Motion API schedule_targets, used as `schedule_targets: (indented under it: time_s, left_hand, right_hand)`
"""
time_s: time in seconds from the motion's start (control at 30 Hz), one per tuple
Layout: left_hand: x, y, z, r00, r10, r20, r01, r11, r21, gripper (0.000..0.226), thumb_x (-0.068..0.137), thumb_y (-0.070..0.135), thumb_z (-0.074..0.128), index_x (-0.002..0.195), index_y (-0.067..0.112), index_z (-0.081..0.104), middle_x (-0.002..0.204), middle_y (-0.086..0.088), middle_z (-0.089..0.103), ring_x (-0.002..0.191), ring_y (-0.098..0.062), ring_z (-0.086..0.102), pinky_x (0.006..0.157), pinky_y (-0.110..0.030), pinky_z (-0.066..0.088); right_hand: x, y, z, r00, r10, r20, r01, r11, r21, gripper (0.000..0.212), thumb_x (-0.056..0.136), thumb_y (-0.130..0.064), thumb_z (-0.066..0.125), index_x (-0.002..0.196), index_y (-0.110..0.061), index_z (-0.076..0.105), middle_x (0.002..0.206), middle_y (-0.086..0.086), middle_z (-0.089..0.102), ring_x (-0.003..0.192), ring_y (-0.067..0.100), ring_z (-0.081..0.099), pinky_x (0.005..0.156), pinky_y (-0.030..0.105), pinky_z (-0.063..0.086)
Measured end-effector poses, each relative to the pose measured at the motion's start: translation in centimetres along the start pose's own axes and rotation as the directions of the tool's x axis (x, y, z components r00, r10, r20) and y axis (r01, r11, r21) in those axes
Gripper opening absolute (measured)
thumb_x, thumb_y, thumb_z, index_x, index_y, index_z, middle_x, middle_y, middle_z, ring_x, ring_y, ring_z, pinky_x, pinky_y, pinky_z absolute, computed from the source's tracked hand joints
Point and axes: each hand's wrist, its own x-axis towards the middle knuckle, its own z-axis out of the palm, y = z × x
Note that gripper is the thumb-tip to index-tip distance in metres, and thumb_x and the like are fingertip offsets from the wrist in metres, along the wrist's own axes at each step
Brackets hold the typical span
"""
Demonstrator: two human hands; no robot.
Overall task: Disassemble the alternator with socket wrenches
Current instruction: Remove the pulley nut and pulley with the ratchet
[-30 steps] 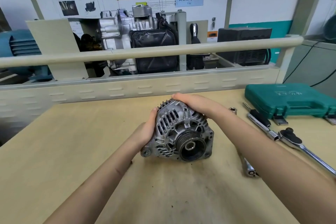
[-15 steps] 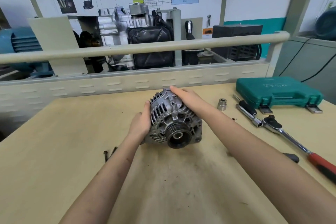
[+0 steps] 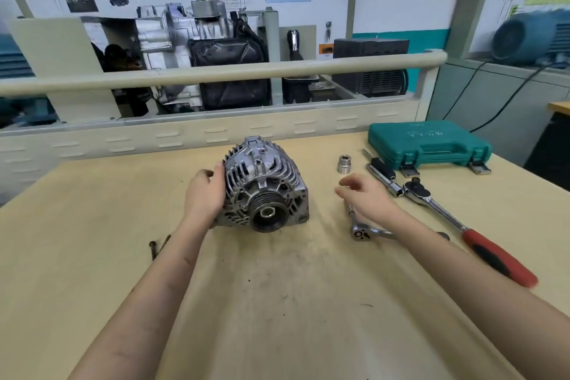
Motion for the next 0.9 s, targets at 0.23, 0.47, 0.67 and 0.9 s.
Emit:
schedule_targets:
  time_s: [0.23, 0.47, 0.67, 0.9]
  left_hand:
    - [-2.0, 4.5, -0.7, 0.963, 0.257, -0.082, -0.266, 0.957, -0.114, 0.027, 0.090, 0.029, 0.050, 0.106, 0.010, 0.061, 0.102, 0.000, 0.060, 0.093, -0.012, 0.049, 0.079, -0.023, 0.033]
    - [-2.8, 7.8, 0.5, 0.906, 0.422, 0.028, -0.420, 0.906, -0.055, 0.025, 0.092, 0.030, 0.049, 0.105, 0.013, 0.063, 0.104, 0.001, 0.062, 0.099, -0.013, 0.054, 0.081, -0.026, 0.038]
    - [-1.1, 9.0, 1.4, 0.916, 0.382, 0.125, -0.369, 0.922, -0.114, 0.026, 0.095, 0.031, 0.045, 0.102, 0.015, 0.062, 0.090, 0.003, 0.062, 0.080, -0.013, 0.056, 0.067, -0.024, 0.040]
    - [0.6, 8.3, 2.1, 0.895, 0.377, 0.240, -0.338, 0.922, -0.188, 0.018, 0.093, 0.029, 0.049, 0.089, 0.020, 0.064, 0.079, 0.008, 0.064, 0.061, -0.004, 0.051, 0.059, -0.025, 0.038]
  right_hand:
    - [3.7, 5.8, -6.0, 0.959, 0.032, -0.282, -0.200, 0.782, -0.590, 0.033, 0.090, -0.031, 0.052, 0.114, -0.010, 0.060, 0.116, 0.015, 0.054, 0.111, 0.030, 0.044, 0.090, 0.038, 0.037]
    - [7.6, 5.7, -4.6, 0.995, 0.063, -0.074, -0.097, 0.577, -0.811, 0.025, 0.092, -0.024, 0.040, 0.113, -0.014, 0.051, 0.113, 0.009, 0.060, 0.107, 0.027, 0.050, 0.095, 0.038, 0.030]
    - [8.5, 7.2, -2.7, 0.989, 0.109, -0.101, -0.142, 0.496, -0.857, 0.032, 0.090, -0.012, 0.034, 0.120, -0.008, 0.043, 0.117, 0.012, 0.058, 0.110, 0.029, 0.053, 0.102, 0.042, 0.025]
    - [10.9, 6.0, -2.4, 0.951, 0.177, -0.252, -0.239, 0.941, -0.240, 0.034, 0.094, -0.034, 0.046, 0.093, -0.001, 0.050, 0.072, 0.008, 0.051, 0.068, 0.025, 0.050, 0.054, 0.031, 0.038]
